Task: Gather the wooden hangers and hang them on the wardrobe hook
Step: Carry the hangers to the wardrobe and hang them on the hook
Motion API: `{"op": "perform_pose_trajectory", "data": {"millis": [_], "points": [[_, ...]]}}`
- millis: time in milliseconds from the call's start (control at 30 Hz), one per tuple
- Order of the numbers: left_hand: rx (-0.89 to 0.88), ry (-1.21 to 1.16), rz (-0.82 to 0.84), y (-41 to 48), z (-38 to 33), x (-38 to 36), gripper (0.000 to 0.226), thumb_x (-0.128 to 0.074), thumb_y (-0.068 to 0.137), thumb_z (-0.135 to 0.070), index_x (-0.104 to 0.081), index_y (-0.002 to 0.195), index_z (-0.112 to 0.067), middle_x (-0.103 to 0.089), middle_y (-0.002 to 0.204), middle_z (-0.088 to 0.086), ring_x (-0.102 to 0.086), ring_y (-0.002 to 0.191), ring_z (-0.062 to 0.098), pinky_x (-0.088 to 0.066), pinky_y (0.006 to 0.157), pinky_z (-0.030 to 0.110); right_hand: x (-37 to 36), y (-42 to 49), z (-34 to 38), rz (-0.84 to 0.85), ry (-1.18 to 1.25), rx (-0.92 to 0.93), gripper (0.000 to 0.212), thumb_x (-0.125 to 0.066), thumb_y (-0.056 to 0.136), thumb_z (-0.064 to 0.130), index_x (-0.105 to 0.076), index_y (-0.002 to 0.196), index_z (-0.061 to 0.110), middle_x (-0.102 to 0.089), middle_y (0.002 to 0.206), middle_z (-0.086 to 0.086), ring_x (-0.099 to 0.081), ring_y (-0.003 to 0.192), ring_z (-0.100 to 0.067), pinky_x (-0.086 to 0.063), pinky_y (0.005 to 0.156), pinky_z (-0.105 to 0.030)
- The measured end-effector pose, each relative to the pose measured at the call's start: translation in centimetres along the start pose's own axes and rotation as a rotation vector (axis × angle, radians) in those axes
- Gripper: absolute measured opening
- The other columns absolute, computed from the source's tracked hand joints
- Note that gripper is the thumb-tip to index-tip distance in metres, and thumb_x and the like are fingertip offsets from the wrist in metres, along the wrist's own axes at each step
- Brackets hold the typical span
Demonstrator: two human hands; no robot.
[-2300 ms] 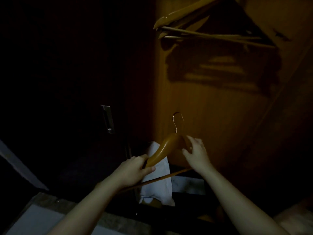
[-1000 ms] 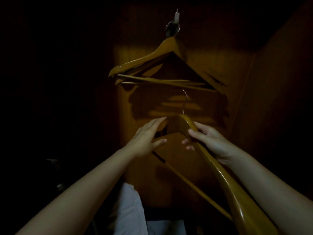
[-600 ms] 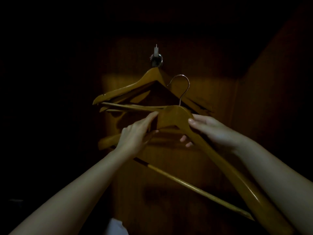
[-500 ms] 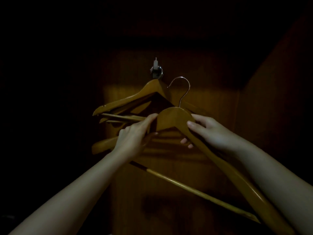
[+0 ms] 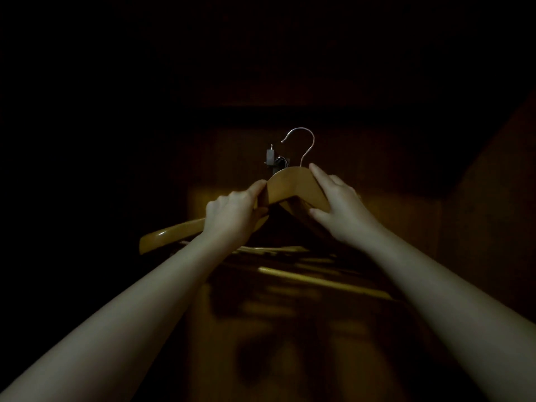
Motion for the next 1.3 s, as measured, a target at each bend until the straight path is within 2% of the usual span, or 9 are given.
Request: {"op": "perform_pose_trajectory", "data": {"millis": [200,333,467,533,633,767,933,1067,1300], "points": [[0.076,0.035,0.074,1.9,1.6,-2.2,0.052,-0.042,0.097,-0.033,-0.019,0.144,-0.031,-0.058,0.112,0.004,-0.047,0.077,0.012,-0.035,0.054,0.021,-2.5,3.5,-0.9,0.117,-0.021,0.021,0.082,-0.058,0.09,0.015,-0.002,0.149,0.025,-0.029,0.152,-0.002,-0.034,0.136,-0.026,-0.031,0.113,-0.044],[0.124,0.039,0.098,1.9,3.1,-3.4,0.053,-0.043,0.096,-0.032,-0.02,0.143,-0.031,-0.057,0.116,0.006,-0.058,0.09,0.02,-0.049,0.069,0.03,-4.5,4.6,-0.6,0.155,-0.026,0.043,0.081,-0.057,0.09,0.014,-0.002,0.15,0.021,-0.023,0.156,-0.002,-0.028,0.141,-0.026,-0.025,0.114,-0.043],[0.138,0.048,0.094,1.4,3.7,-4.8,0.055,-0.043,0.096,-0.03,-0.017,0.144,-0.032,-0.058,0.111,0.006,-0.054,0.083,0.017,-0.046,0.066,0.028,-6.2,4.4,-1.0,0.156,0.007,0.027,0.082,-0.055,0.09,0.011,0.0,0.149,0.022,-0.016,0.157,-0.005,-0.024,0.142,-0.027,-0.026,0.115,-0.043],[0.121,0.067,0.061,0.8,3.7,-5.3,0.055,-0.044,0.096,-0.028,-0.018,0.144,-0.031,-0.057,0.117,0.006,-0.057,0.096,0.02,-0.046,0.068,0.028,-7.0,3.9,-1.4,0.132,0.005,0.041,0.08,-0.055,0.09,0.01,-0.002,0.149,0.021,-0.012,0.158,-0.007,-0.019,0.144,-0.027,-0.023,0.117,-0.043],[0.108,0.01,-0.031,-0.7,3.8,-6.0,0.054,-0.048,0.095,-0.023,-0.026,0.143,-0.024,-0.046,0.142,0.005,-0.044,0.13,0.024,-0.049,0.09,0.036,-8.1,3.0,-1.5,0.09,-0.073,0.099,0.076,-0.053,0.091,0.01,-0.006,0.15,0.018,-0.004,0.159,-0.011,-0.009,0.146,-0.025,-0.017,0.118,-0.039],[0.083,-0.032,-0.11,-1.4,4.1,-7.1,0.052,-0.053,0.091,-0.017,-0.035,0.14,-0.018,-0.047,0.142,0.008,-0.042,0.134,0.026,-0.047,0.098,0.042,-8.7,2.3,-1.7,0.033,-0.078,0.107,0.077,-0.051,0.092,0.011,0.0,0.15,0.02,0.0,0.159,-0.009,-0.003,0.147,-0.021,-0.015,0.119,-0.036],[0.133,-0.055,-0.035,-1.9,4.2,-7.8,0.062,-0.046,0.093,-0.009,-0.016,0.147,-0.019,-0.025,0.155,0.006,-0.023,0.143,0.022,-0.027,0.115,0.047,-8.5,1.8,-1.8,0.03,-0.136,0.113,0.074,-0.05,0.093,0.014,-0.003,0.15,0.017,0.0,0.159,-0.007,-0.003,0.147,-0.019,-0.017,0.117,-0.033],[0.192,-0.067,0.081,-3.4,3.7,-8.4,0.065,-0.035,0.098,-0.031,0.005,0.148,-0.021,0.001,0.159,0.0,0.0,0.147,0.016,-0.002,0.118,0.046,-8.0,0.6,-2.0,0.047,-0.182,0.067,0.075,-0.051,0.093,0.022,-0.001,0.149,0.017,0.002,0.159,-0.002,0.0,0.147,-0.018,-0.013,0.118,-0.036],[-0.005,-0.188,0.158,-8.4,1.1,-7.8,0.061,-0.025,0.097,-0.045,0.003,0.148,-0.028,0.005,0.158,-0.007,0.013,0.14,0.002,0.005,0.116,0.033,-7.9,-5.6,-1.6,0.039,-0.212,0.109,0.058,-0.04,0.097,0.034,-0.015,0.149,0.023,-0.008,0.159,0.005,0.001,0.146,-0.011,-0.004,0.116,-0.029]]}}
Point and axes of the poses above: each hand's wrist, its own y-axis towards the middle knuckle, its own x-axis out of the back of the hand, z = x × y, the point moved 6 cm from there along y, towards the middle knuckle
